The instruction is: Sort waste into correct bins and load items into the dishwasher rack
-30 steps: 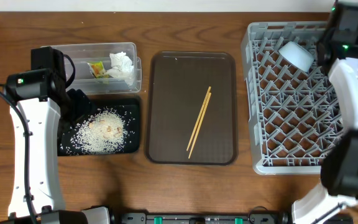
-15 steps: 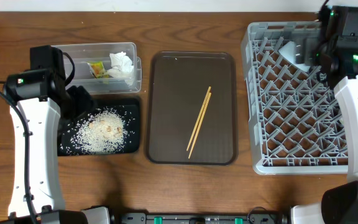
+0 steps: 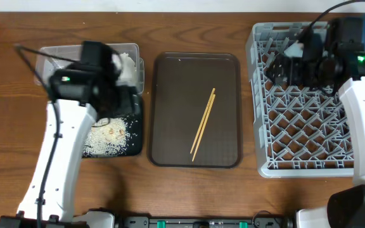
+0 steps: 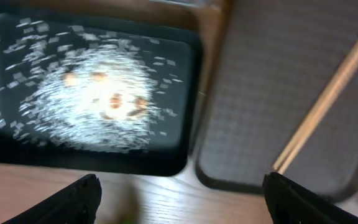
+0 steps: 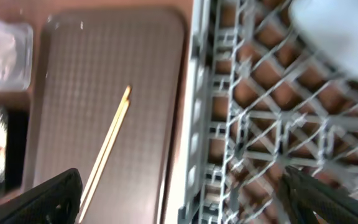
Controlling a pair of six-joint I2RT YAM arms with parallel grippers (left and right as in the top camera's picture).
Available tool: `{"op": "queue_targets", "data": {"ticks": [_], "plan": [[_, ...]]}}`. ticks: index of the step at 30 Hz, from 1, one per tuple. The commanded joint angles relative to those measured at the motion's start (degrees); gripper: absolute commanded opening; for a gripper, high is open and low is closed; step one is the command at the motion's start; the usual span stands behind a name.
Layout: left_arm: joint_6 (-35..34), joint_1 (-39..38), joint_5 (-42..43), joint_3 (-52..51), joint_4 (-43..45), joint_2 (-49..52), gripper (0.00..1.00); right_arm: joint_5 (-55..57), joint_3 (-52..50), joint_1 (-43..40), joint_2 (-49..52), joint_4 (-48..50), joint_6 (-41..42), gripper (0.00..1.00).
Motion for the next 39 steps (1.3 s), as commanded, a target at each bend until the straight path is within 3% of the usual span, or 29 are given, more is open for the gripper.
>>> {"op": "queue_targets", "data": {"ticks": [1, 3, 8, 13, 15, 25, 33, 39], "plan": [[1.99, -3.65, 0.37, -0.2, -0.52, 0.94, 0.86, -2.23, -0.81, 3.82, -0.2, -1.97, 1.03, 0.99], [1.86, -4.63, 0.37, -0.5, -1.38, 0.96, 0.86, -1.97, -1.79, 6.95, -0.2, -2.6, 1.05, 0.98], [-6.47, -4.76, -6.71, -0.55, -5.6, 0.94, 0.86, 4.09, -5.75, 15.8, -0.07, -0.57, 7.89, 0.82], [-9.94, -4.76, -11.39, -0.55, -9.86, 0.94, 0.87, 9.27, -10.71, 24.09, 0.09, 5.03, 17.05, 0.46], [-11.34, -4.76, -13.6, -0.55, -11.08, 0.87, 0.86, 10.67, -12.59, 27.06, 0.13, 8.07, 19.17, 0.4], [-13.07, 3.23, -15.08, -0.55, -12.5, -0.72, 0.9, 18.53, -17.35, 37.53, 4.66, 17.77, 28.76, 0.39], [-13.03, 8.22, -15.08, -0.55, -13.27, -1.09, 0.91, 19.98, -17.33, 39.36, 15.15, 19.82, 36.83, 0.31], [-13.03, 8.26, -15.08, -0.55, -13.2, -1.09, 0.92, 20.5, -17.33, 39.36, 19.32, 22.27, 38.14, 0.27]]}}
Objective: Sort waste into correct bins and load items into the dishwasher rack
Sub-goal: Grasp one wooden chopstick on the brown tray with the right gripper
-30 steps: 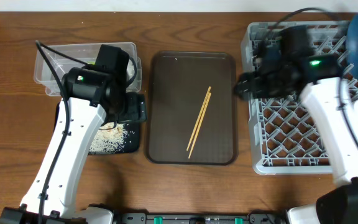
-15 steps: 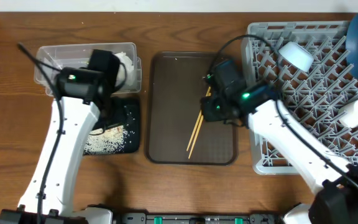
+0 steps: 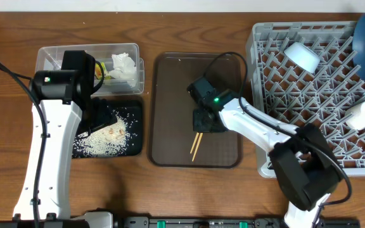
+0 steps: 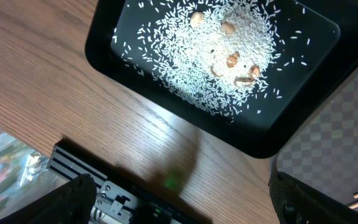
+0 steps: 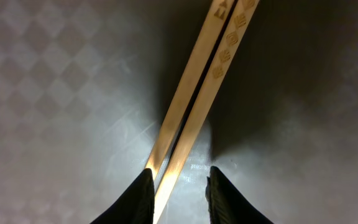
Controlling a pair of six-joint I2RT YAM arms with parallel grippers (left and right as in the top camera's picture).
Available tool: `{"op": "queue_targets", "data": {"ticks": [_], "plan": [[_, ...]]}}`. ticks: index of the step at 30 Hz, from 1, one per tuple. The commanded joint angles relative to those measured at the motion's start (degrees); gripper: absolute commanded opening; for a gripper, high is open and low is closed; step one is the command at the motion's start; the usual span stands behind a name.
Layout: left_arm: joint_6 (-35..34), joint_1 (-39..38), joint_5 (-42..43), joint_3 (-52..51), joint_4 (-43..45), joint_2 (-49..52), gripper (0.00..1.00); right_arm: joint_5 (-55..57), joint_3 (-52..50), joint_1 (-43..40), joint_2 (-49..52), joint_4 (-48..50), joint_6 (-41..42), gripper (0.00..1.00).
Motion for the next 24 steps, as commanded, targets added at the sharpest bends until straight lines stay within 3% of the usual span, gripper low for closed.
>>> {"op": "queue_targets", "data": {"ticks": [1, 14, 24], "plan": [[-0.85, 0.24, -1.14, -0.28, -0.39, -0.85, 0.92, 2.25, -0.04, 0.52, 1.55, 0.74, 3.26, 0.26], [-0.85, 0.24, -1.14, -0.28, -0.39, -0.85, 0.92, 6.49, -0.07, 0.5, 2.75, -2.05, 5.68, 0.23], [-0.85, 0.24, -1.14, -0.28, -0.39, -0.85, 0.92, 10.16, -0.07, -0.42, 2.73, -5.77, 6.4, 0.14]]}}
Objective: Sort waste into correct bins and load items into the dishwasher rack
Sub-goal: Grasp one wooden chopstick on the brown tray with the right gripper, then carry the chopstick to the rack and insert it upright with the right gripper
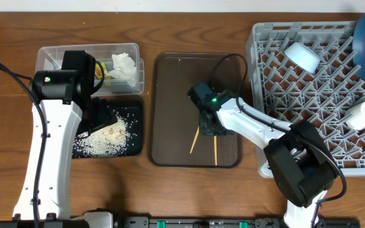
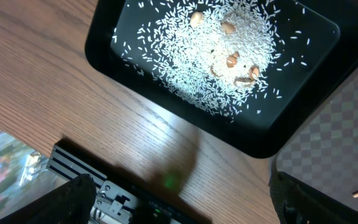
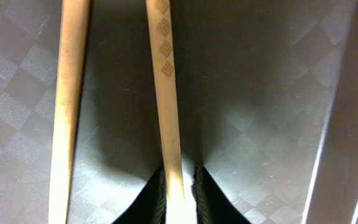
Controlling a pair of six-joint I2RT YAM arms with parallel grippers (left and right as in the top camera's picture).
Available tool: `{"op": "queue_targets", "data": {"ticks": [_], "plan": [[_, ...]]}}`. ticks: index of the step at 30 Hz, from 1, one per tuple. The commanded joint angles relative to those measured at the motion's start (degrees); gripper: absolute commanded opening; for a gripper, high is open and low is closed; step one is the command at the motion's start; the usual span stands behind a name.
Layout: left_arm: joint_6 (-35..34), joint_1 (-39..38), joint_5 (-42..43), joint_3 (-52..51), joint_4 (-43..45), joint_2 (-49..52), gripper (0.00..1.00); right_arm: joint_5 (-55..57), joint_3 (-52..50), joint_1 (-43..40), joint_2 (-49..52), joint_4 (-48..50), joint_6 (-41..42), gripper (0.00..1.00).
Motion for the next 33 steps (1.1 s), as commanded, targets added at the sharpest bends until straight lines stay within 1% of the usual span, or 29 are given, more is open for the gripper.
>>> {"op": "queue_targets", "data": {"ticks": [1, 4, 6, 8, 10, 11, 17, 22, 27, 33], "plan": [[-0.72, 0.24, -1.14, -0.28, -0.37, -0.85, 0.92, 1.11, -0.09, -0.61, 0.96, -0.17, -0.22, 0.14], [-0.72, 0.24, -1.14, -0.28, -0.37, -0.85, 0.92, -1.77, -0.09, -0.87, 0.96, 0.63, -6.08, 0.15], [-0.72, 0.24, -1.14, -0.28, -0.37, -0.85, 0.92, -2.8, -0.09, -0.92, 0.96, 0.5, -8.26, 0.14], [-0.74, 0.24, -1.14, -0.28, -0.37, -0.85, 0.92, -2.78, -0.09, -0.92, 0.96, 0.15, -8.85, 0.1], [-0.74, 0.24, -1.14, -0.28, -0.37, -0.85, 0.92, -2.78, -0.09, -1.07, 0.96, -0.24, -8.85, 0.03], [-0.72, 0.24, -1.14, -0.28, -0.37, -0.85, 0.92, -2.86, -0.07, -1.2, 0.96, -0.28, -8.85, 0.01], [-0.72, 0.24, -1.14, -0.28, -0.39, -0.85, 0.92, -3.19, 0.11, -2.56, 0.96, -1.64, -8.92, 0.01], [-0.72, 0.24, -1.14, -0.28, -0.39, -0.85, 0.92, -3.19, 2.78, -4.66, -0.26, -5.14, -12.33, 0.01], [-0.72, 0.24, -1.14, -0.28, -0.44, -0.85, 0.92, -3.17, 7.67, -8.15, -5.35, -9.29, -19.71, 0.01], [-0.7, 0.24, -1.14, -0.28, -0.42, -0.85, 0.92, -3.17, 12.24, -15.1, -14.6, -12.52, -27.36, 0.01]]}}
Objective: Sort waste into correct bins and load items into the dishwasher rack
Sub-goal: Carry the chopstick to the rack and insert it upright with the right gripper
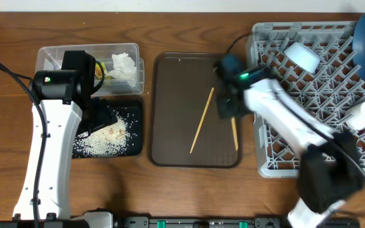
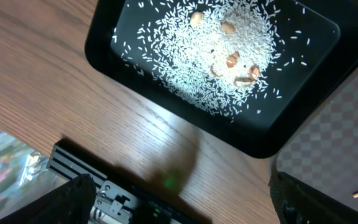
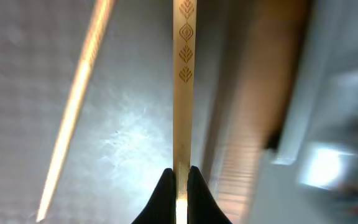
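Note:
One wooden chopstick (image 1: pixel 202 120) lies slanted on the brown tray (image 1: pixel 170 95). My right gripper (image 3: pixel 180 171) is shut on the second chopstick (image 1: pixel 234 134), which hangs over the tray's right edge next to the grey dishwasher rack (image 1: pixel 309 101). The same held chopstick (image 3: pixel 183 93) shows a carved leaf pattern, with the other chopstick (image 3: pixel 73 112) lying at the left on the tray. My left gripper (image 2: pixel 179 202) stands open above the black bin (image 2: pixel 110 62) of rice, its fingers (image 2: pixel 73 202) wide apart with nothing between them.
A clear bin (image 1: pixel 87 60) with crumpled paper sits behind the black bin (image 1: pixel 109 133). The rack holds a white cup (image 1: pixel 301 56), a blue bowl and pale cups at the right edge.
My right gripper has moved from the tray's lower middle to its right edge beside the rack, carrying one chopstick. The other chopstick still lies on the tray. The left arm is unmoved.
My right gripper was over the rack's back with both chopsticks lying together on the tray. It then stood open astride the pair, then shut on one chopstick turned apart from the other. Now that chopstick is held beside the rack. My left arm drew back over the rice bin.

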Controlling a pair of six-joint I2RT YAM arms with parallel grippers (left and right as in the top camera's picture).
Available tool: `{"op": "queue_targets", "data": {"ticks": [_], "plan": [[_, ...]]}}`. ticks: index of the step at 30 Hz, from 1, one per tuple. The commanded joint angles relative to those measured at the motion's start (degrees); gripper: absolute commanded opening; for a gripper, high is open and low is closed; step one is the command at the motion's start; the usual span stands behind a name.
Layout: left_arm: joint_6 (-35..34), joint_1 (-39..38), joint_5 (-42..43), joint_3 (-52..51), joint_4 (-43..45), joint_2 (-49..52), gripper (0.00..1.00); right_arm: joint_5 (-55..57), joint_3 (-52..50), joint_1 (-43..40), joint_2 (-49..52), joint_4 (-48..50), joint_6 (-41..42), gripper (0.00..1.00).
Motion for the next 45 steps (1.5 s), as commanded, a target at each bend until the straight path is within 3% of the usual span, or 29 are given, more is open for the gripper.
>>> {"op": "queue_targets", "data": {"ticks": [1, 9, 12, 30, 33, 45], "plan": [[-0.7, 0.24, -1.14, -0.28, -0.39, -0.85, 0.92, 0.42, 2.62, -4.66, -7.1, -0.74, -7.32, 0.01], [-0.74, 0.24, -1.14, -0.28, -0.35, -0.85, 0.92, -7.37, 2.23, -17.25, -10.99, -4.87, -20.0, 0.01], [-0.74, 0.24, -1.14, -0.28, -0.33, -0.85, 0.92, -7.56, 1.01, -19.28, -10.1, -5.99, -20.79, 0.01], [-0.74, 0.24, -1.14, -0.28, -0.37, -0.85, 0.92, -8.02, -3.43, -18.01, 0.39, -2.69, -20.28, 0.01], [-0.74, 0.24, -1.14, -0.28, -0.35, -0.85, 0.93, -8.04, -3.43, -17.99, 0.57, -2.73, -20.28, 0.11], [-0.76, 0.24, -1.14, -0.28, -0.35, -0.85, 0.92, -9.16, -2.08, -17.97, -1.38, -3.15, -20.26, 0.3]]}}
